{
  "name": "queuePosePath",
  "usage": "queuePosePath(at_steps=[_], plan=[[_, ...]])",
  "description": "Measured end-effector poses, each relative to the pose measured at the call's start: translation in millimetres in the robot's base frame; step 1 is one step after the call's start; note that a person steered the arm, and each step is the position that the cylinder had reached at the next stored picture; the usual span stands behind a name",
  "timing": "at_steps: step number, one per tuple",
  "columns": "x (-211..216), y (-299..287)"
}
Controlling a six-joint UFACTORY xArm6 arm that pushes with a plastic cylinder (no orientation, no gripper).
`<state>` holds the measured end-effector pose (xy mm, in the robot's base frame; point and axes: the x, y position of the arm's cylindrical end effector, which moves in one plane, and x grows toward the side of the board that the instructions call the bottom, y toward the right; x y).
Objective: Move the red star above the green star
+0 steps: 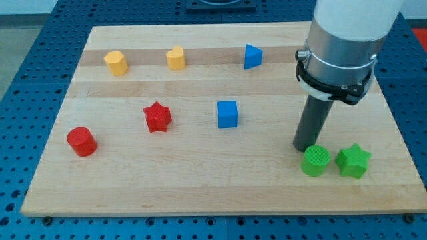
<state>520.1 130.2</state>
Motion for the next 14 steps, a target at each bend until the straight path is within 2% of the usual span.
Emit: queuePosePath(at_steps=[1, 2, 4, 5, 7, 8, 9, 11, 12, 14], plan=[[0.0, 0.0], [-24.5, 1.5], [-103.7, 8.8], [-120.6, -50.7], [-120.6, -278.0], [-100.9, -362.5], [-87.4, -339.2], [-75.1, -189.8], [-47.3, -141.2], [-69.4, -243.1]])
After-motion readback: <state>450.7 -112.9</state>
